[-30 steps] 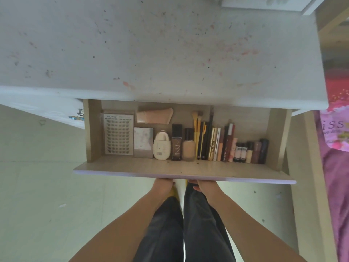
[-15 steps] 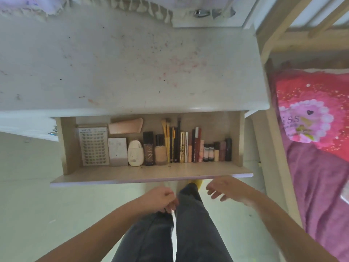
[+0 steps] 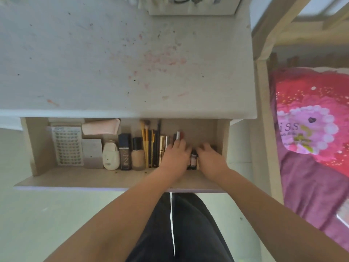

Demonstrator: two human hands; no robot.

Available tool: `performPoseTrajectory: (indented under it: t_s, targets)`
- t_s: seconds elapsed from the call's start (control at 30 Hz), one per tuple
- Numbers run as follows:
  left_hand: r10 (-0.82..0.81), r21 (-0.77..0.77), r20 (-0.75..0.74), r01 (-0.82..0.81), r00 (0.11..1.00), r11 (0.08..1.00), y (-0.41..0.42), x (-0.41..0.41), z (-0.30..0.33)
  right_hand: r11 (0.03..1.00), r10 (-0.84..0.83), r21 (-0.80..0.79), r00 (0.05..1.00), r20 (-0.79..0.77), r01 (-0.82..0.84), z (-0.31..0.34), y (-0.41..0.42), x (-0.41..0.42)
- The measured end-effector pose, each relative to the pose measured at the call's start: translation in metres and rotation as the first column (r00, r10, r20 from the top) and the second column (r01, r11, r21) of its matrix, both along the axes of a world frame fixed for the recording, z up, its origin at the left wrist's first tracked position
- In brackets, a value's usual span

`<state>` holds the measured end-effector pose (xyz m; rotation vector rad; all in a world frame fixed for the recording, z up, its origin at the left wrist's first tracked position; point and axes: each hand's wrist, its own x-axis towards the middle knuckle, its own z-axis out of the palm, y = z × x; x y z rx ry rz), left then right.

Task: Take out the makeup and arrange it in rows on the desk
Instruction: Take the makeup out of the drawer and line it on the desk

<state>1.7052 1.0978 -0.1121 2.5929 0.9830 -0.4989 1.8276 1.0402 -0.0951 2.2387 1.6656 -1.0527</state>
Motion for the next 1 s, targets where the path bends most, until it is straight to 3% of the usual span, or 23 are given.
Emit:
performPoseTrajectory:
  t_s: [0.23, 0.37, 0.6, 0.83, 1.0]
  targets:
    - [-0.037, 0.041, 0.027, 0.036, 0.999, 0.999, -0.008, -0.013, -0.01, 0.993, 0.099, 0.061, 0.993, 0.067, -0.103, -0.023, -0.009, -0.003]
    - [-0.036, 0.007, 0.075, 0.035, 0.997, 0.999, -0.007, -0.018, -0.009, 0.989, 0.073, 0.127, 0.997, 0.036, -0.077, -0.021, -0.009, -0.003]
    - [-0.09, -0.028, 0.158, 0.095, 0.983, 0.995, 0.013, -0.007, -0.028, 0.972, 0.152, 0.162, 0.982, 0.113, -0.169, -0.031, 0.008, 0.006]
    - [0.141, -0.216, 0.31, -0.075, 0.94, 0.974, 0.006, -0.006, -0.028, 0.98, 0.153, 0.127, 0.988, 0.009, -0.153, -0.029, 0.01, 0.007]
    - [0.295, -0.438, 0.289, -0.148, 0.911, 0.887, 0.005, -0.011, -0.019, 0.987, 0.163, 0.003, 0.984, -0.072, -0.163, -0.023, 0.021, 0.011]
